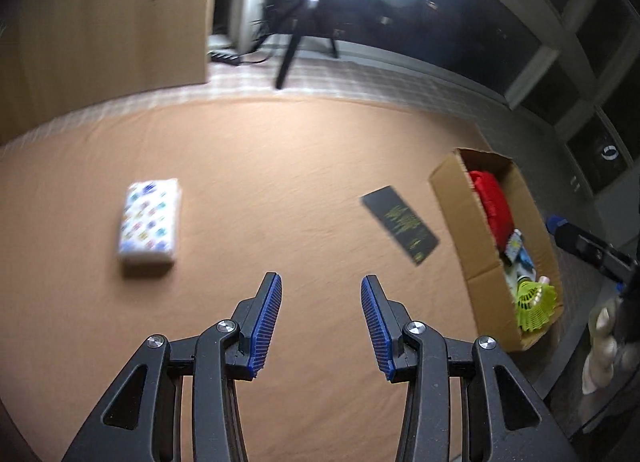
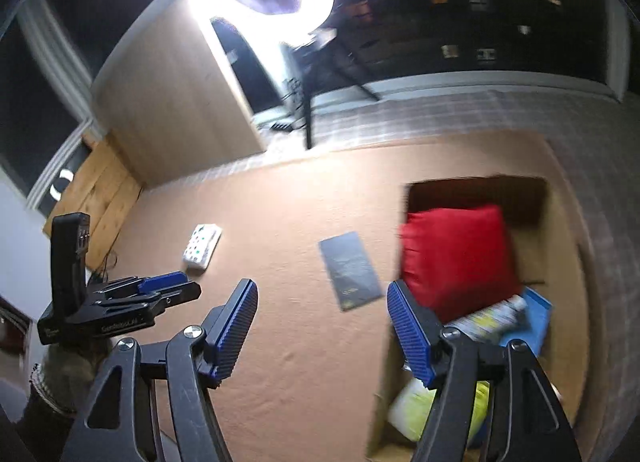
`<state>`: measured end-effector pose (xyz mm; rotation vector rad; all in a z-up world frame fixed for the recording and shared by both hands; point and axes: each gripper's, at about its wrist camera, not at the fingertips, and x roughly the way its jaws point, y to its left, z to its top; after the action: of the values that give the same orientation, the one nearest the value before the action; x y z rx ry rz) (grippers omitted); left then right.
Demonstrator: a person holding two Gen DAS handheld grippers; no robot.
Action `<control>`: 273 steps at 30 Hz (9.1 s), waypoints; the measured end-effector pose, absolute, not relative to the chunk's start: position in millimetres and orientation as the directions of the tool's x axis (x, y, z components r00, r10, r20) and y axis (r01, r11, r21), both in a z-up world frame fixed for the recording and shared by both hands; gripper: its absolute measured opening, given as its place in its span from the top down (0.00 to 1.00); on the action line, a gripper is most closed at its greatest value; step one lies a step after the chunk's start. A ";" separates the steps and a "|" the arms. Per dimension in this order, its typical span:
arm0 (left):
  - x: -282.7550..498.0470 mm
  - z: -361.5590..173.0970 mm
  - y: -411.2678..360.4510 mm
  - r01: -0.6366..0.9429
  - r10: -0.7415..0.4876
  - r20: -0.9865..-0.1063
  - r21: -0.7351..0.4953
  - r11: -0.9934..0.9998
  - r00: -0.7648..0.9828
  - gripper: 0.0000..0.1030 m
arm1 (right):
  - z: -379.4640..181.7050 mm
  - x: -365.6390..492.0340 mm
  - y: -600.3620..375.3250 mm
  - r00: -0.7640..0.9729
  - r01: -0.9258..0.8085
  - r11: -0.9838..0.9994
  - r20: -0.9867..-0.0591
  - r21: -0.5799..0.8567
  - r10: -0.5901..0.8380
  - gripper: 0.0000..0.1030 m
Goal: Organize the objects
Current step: 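Withdraw both tools from the box toward the black card, then close the right tool on the black card lying on the mat, then carry the black card into the box with the right tool while the left tool grasps the tissue pack, then open the right tool to drop the card and move it toward the tissue pack, then lift the white tissue pack with the left tool beside the right tool, then carry the tissue pack over the box and open the left tool to drop it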
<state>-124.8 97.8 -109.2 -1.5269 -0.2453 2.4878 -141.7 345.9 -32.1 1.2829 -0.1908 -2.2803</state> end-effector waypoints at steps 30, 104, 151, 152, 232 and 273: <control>-82.3 -125.6 -27.8 0.054 0.266 -0.838 -0.330 -0.943 -0.475 0.56 | -142.7 -261.5 217.2 -0.166 0.410 -0.912 -0.982 0.016 -0.092 0.38; -153.3 -145.9 -20.4 0.064 0.275 -0.840 -0.342 -0.937 -0.467 0.51 | -55.3 -154.3 405.2 -0.444 0.130 -0.986 -0.883 0.104 -0.152 0.56; -152.9 -201.3 3.0 0.080 0.378 -0.837 -0.441 -0.894 -0.397 0.70 | -55.4 -104.4 317.0 -0.384 0.218 -0.938 -0.860 0.270 -0.337 0.44; -145.7 -201.8 7.7 0.069 0.384 -0.836 -0.443 -0.894 -0.393 0.70 | -61.4 -103.2 309.1 -0.372 0.225 -0.933 -0.861 0.279 -0.347 0.44; -146.5 -92.9 308.6 -0.495 0.579 -0.740 -0.382 -0.781 -0.342 0.63 | -46.4 -152.7 428.5 -0.454 0.142 -0.895 -0.776 0.422 -0.438 0.66; -194.0 -90.4 355.9 -0.414 0.431 -0.797 -0.253 -0.875 -0.423 0.46 | -34.6 -180.2 493.2 -0.549 0.109 -0.946 -0.775 0.304 -0.312 0.53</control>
<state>-194.0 355.9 -90.4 -1.2935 -0.0250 2.2963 -180.2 493.2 -34.6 1.3416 -0.3233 -2.5503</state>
